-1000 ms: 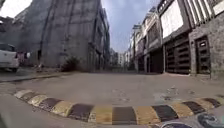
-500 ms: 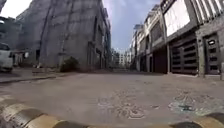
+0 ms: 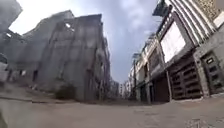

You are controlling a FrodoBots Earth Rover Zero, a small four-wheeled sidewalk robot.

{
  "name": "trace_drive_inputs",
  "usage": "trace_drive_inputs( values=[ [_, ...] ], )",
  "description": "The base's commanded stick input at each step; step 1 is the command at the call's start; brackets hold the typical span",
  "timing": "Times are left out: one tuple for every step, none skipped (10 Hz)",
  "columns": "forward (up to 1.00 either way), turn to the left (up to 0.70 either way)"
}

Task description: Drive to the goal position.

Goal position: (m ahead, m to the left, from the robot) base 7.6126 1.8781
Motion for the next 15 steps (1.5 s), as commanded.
trace_drive_inputs(
  values=[
    [1.0, 0.06],
    [1.0, 0.06],
    [1.0, 0.06],
    [1.0, 0.06],
    [1.0, 0.06],
    [1.0, 0.06],
    [1.0, 0.06],
    [1.0, 0.06],
    [1.0, 0.06],
    [1.0, 0.06],
    [1.0, 0.06],
    [1.0, 0.06],
    [1.0, 0.06],
    [1.0, 0.06],
    [1.0, 0.06]
  ],
)
